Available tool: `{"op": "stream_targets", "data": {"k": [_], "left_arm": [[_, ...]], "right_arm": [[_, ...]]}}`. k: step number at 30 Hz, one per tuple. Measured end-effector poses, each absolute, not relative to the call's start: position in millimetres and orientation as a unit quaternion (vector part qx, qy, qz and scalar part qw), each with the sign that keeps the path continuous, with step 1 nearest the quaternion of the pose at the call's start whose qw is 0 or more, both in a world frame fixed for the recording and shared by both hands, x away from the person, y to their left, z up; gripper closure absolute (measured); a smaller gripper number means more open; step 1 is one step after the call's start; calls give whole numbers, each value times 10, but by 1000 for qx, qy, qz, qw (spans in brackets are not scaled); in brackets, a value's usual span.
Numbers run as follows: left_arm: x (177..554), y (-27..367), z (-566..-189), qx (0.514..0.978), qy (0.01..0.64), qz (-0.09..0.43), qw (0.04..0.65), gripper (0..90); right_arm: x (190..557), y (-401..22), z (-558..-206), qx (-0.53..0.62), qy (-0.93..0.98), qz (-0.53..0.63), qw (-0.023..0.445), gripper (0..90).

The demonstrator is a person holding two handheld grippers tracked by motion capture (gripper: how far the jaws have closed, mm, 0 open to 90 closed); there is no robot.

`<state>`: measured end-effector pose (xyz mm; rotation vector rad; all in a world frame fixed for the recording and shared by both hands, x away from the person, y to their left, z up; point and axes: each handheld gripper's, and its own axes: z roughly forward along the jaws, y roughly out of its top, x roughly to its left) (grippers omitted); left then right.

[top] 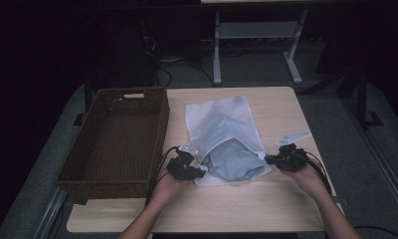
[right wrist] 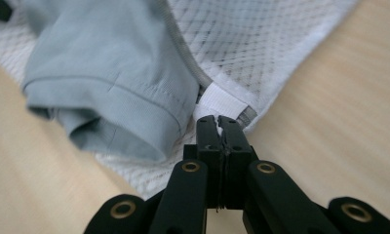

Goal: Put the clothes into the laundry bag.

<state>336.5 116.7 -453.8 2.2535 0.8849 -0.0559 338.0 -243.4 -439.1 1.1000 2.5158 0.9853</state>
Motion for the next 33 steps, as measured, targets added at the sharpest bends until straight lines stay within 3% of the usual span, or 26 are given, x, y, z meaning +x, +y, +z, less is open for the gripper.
{"op": "stream_targets", "data": {"k": [4,10,16,23,33], "left_arm": [[3358,1163,-4534,873,342,-12,348,829],[3271,1139,-4336,870,342,37,353,564],[3155,1070,-4086,868,322,69,372,445],[3104,782,-3989,876,266,39,400,411],[3207,253,-4266,905,196,-23,378,411]], "right_arm": [[3177,-2467,-4398,371,858,340,99,887],[3104,-2466,-4407,368,860,340,92,887],[3118,-2464,-4421,367,863,335,89,887],[3135,-2471,-4437,367,865,332,86,887],[3146,-2479,-4449,367,865,331,81,887]]}}
